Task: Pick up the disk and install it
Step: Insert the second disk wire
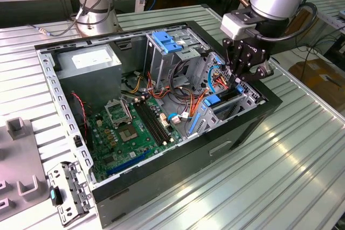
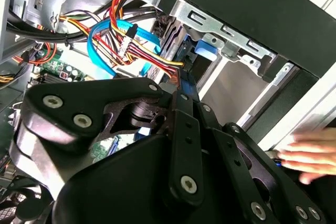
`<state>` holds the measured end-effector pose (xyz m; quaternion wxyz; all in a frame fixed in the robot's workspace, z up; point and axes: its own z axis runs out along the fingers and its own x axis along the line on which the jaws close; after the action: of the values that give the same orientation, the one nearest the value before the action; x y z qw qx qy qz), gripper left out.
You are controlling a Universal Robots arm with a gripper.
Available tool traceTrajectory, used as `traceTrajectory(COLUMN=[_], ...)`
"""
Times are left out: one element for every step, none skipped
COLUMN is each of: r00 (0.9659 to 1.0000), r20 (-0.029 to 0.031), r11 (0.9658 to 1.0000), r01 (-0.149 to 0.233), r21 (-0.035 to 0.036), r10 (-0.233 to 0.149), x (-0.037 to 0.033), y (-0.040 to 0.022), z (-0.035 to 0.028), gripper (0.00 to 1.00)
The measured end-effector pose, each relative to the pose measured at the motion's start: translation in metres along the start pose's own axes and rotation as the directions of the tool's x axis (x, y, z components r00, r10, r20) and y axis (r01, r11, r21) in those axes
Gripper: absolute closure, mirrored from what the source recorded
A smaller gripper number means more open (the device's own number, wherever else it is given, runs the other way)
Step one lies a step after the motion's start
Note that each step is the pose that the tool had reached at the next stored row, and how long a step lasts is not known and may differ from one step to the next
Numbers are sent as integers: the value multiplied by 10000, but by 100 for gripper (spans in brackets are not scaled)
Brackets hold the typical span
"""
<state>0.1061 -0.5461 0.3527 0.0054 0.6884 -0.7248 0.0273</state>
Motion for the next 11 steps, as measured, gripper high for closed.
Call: traceTrajectory(r00=[10000, 10000, 10000, 10000, 10000, 10000, 10000, 10000, 10000, 10000, 10000], r20=[1, 0, 1, 1, 0, 0, 2, 0, 1, 1, 2], r11=[10000, 10000, 10000, 10000, 10000, 10000, 10000, 10000, 10000, 10000, 10000], r01=[-1, -1, -1, -1, -1, 0, 0, -1, -1, -1, 1], r21=[0, 1, 0, 0, 0, 0, 0, 1, 0, 0, 1], r10=[1, 1, 1, 1, 1, 0, 0, 1, 1, 1, -1], x=[0, 1, 1, 1, 1, 3, 4, 6, 7, 8, 8], y=[7, 13, 21, 29, 42, 68, 87, 118, 136, 143, 143], z=[0, 0, 0, 0, -1, -2, -1, -2, -2, -2, -2], gripper=[89, 89, 89, 89, 89, 89, 89, 89, 89, 89, 89])
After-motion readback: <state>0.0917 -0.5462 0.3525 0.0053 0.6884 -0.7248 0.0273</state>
